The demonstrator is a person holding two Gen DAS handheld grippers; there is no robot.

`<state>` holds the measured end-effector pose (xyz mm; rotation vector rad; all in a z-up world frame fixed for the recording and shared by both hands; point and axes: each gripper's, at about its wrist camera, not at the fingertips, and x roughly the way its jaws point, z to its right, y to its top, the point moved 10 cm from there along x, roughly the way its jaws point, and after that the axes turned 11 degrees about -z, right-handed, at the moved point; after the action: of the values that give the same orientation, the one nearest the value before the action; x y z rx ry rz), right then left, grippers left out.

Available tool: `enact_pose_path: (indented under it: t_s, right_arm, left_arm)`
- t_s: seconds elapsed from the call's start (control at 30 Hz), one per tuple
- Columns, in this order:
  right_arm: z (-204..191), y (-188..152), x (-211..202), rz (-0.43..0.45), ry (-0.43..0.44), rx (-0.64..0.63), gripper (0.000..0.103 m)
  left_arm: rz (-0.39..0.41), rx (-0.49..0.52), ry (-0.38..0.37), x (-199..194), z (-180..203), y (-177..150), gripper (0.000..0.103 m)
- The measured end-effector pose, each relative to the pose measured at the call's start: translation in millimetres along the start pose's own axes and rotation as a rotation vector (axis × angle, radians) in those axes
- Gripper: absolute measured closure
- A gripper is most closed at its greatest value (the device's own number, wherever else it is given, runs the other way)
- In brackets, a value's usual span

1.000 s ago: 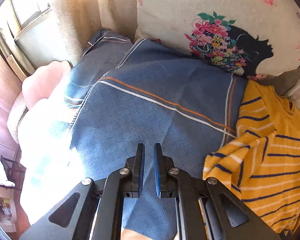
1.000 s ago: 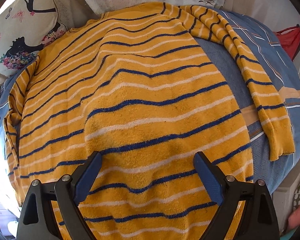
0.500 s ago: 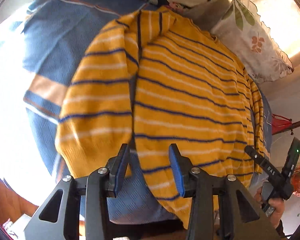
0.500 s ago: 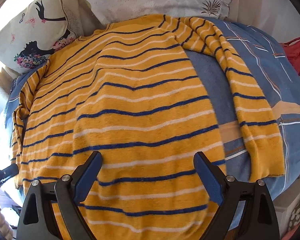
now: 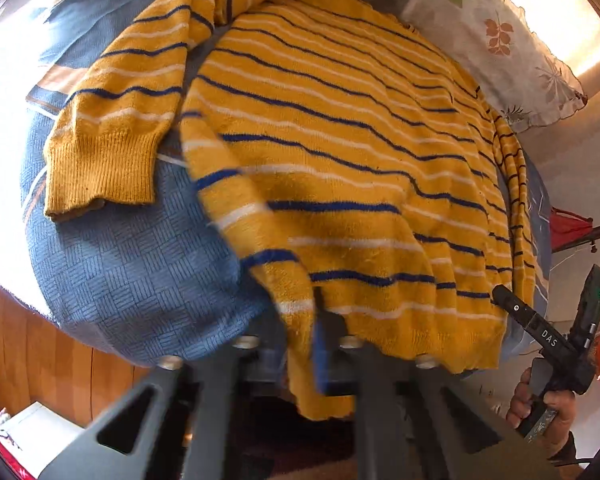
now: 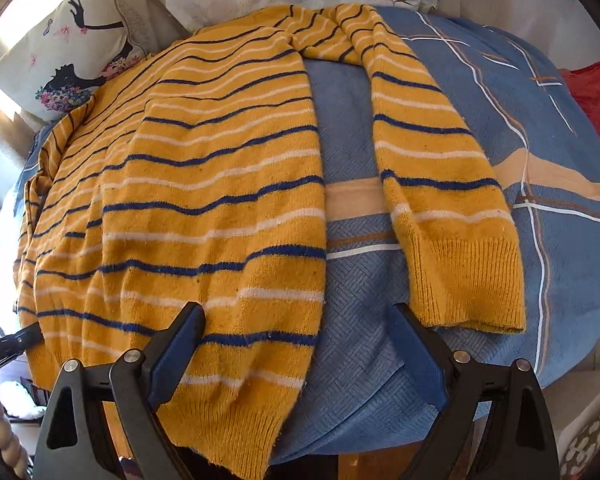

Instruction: Fold small clothes

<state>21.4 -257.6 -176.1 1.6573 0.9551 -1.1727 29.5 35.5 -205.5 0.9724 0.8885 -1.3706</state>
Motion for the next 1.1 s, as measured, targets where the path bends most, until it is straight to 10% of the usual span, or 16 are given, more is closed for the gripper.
enact_pose_path:
  t_s: [0.23,0.6,0.73,1.07,1.1]
  right_arm:
    - [-30.9,-5.3,-3.2,-0.097,0.210,-0.113,0.087]
    - [-15.8,-25.2,-28.0,-0.066,0.269,-0.104,0.084]
    - [21.3,-0.5,-62.8,0.087,0.092,-0.102,0.047]
    - [42.7,7.1,-21.4,0.085,-0.146,-0.280,0.048]
    - [42.2,8.4,-12.9,0.071,-0.162,-0.283,0.067]
  left_arm:
    - [0.008,-0.038,0.072,-25.3,-11.6,-8.9,0.094]
    - [-0.002,-0.106,0.064,-36.0,-37.2,-26.4,0.090]
    - [0.075,-0.102,0.089,-60.5,-46.2,-23.5,0.081]
    - [0.134,-0.100,0.095,-81.6,-29.6,3.3,0.075]
    - [0.146,-0.090,0.096,-85.5,-24.5,6.6,0.074]
